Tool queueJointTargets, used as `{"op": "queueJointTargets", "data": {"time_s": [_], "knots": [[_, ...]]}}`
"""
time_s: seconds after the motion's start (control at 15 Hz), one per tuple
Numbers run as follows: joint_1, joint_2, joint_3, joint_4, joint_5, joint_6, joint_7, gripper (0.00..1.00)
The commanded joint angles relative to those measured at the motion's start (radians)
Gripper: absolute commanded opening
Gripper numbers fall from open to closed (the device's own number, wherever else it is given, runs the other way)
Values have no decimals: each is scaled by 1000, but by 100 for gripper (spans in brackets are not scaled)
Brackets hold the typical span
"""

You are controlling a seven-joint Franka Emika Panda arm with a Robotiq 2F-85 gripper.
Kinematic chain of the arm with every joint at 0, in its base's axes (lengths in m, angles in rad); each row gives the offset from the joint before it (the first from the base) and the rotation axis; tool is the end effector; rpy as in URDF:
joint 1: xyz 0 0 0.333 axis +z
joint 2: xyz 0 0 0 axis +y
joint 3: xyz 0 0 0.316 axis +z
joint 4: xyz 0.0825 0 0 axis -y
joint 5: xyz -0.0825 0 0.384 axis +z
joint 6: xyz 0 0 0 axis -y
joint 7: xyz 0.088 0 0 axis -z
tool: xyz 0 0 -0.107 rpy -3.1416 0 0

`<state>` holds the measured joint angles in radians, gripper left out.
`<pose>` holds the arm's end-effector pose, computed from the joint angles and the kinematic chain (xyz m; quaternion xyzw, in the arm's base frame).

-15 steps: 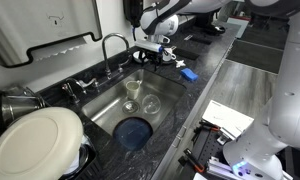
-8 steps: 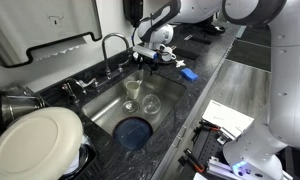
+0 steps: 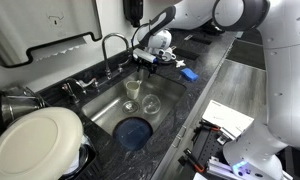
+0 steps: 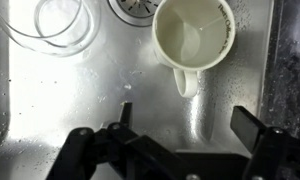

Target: Pour the water out of the mug cup in the sink

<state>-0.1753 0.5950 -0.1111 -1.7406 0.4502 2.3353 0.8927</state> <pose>0.6455 -0.1756 0.2379 -0.7346 0.6657 0.0345 0.1264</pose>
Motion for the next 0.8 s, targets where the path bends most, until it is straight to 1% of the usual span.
{"op": "queueJointTargets", "data": {"time_s": [0.0, 0.33, 0.73], "knots": [[-24, 34, 22, 20, 51, 47, -73, 100], [-29, 59, 36, 19, 100, 36, -98, 100], [-22, 99, 45, 44, 153, 39, -78, 100]]}}
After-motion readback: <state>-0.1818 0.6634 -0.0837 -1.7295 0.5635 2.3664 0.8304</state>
